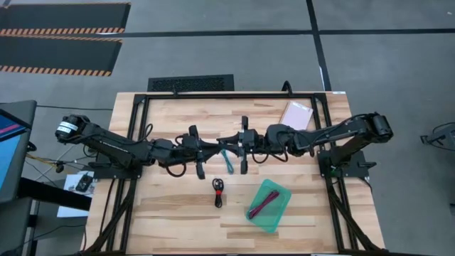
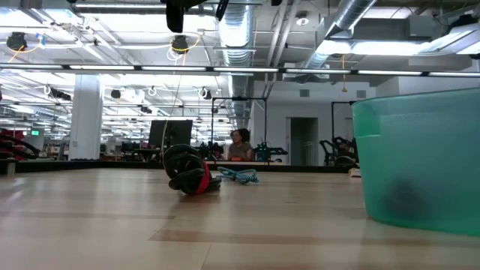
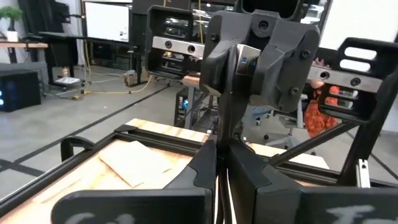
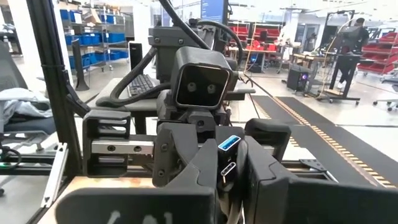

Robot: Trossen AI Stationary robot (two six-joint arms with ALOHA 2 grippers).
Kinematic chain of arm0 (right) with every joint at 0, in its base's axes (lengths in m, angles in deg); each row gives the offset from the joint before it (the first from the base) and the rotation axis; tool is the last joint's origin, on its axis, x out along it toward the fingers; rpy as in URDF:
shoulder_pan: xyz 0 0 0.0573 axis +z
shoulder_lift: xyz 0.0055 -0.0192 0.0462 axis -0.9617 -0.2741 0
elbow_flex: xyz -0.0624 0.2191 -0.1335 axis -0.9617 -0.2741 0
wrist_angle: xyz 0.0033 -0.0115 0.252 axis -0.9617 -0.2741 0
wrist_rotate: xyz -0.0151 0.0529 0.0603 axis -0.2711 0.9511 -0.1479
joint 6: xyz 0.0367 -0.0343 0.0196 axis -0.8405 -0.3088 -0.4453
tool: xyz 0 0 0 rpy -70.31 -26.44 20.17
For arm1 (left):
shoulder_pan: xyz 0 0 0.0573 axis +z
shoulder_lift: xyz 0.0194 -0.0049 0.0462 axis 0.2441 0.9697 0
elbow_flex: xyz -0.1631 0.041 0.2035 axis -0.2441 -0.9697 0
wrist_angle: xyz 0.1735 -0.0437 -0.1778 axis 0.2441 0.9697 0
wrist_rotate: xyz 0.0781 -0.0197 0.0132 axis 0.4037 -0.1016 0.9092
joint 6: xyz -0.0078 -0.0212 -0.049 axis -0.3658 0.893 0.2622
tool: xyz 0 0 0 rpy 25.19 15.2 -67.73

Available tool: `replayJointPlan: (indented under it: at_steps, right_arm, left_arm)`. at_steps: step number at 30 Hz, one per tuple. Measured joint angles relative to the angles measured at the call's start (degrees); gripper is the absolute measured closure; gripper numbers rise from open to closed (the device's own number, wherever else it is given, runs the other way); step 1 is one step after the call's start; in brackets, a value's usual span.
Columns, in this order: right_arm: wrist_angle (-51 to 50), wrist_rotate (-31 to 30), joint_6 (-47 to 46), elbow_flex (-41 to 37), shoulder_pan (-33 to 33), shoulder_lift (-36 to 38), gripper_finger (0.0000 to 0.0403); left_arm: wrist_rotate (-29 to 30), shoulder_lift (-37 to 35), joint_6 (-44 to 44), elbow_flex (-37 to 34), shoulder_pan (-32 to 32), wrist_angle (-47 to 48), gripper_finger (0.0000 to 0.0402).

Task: Pick and place USB-C Cables
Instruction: Put the top black usb cable into the bin

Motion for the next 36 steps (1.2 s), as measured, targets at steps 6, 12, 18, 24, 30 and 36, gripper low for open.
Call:
replayJointPlan:
  at_steps: [6,12,18,24,30,36]
  right_arm:
    - [-3.6,0.0,0.6,0.0,-0.1,-0.1,0.0371]
    - [-6.2,2.1,0.4,0.0,-3.0,0.5,0.0371]
    - [-16.8,2.9,-0.9,0.1,-5.3,2.1,0.0371]
    - [-42.1,-6.6,-0.3,1.9,-4.7,6.5,0.0371]
    - [-55.4,-9.3,-8.9,3.6,2.4,9.8,0.0371]
    - [-61.2,-10.8,-19.7,3.7,13.2,9.1,0.0371]
  left_arm:
    - [2.5,0.0,0.8,0.1,-0.1,4.8,0.0356]
    - [6.5,-0.2,3.3,0.1,-0.1,9.3,0.0262]
    - [5.2,-1.4,8.9,0.1,-0.4,16.4,0.019]
    - [3.6,-2.4,15.9,0.1,-0.9,25.6,0.0174]
    - [-1.9,-4.6,17.7,0.0,-0.9,28.2,0.0186]
    - [-8.0,-9.5,17.7,1.3,-0.9,35.4,0.02]
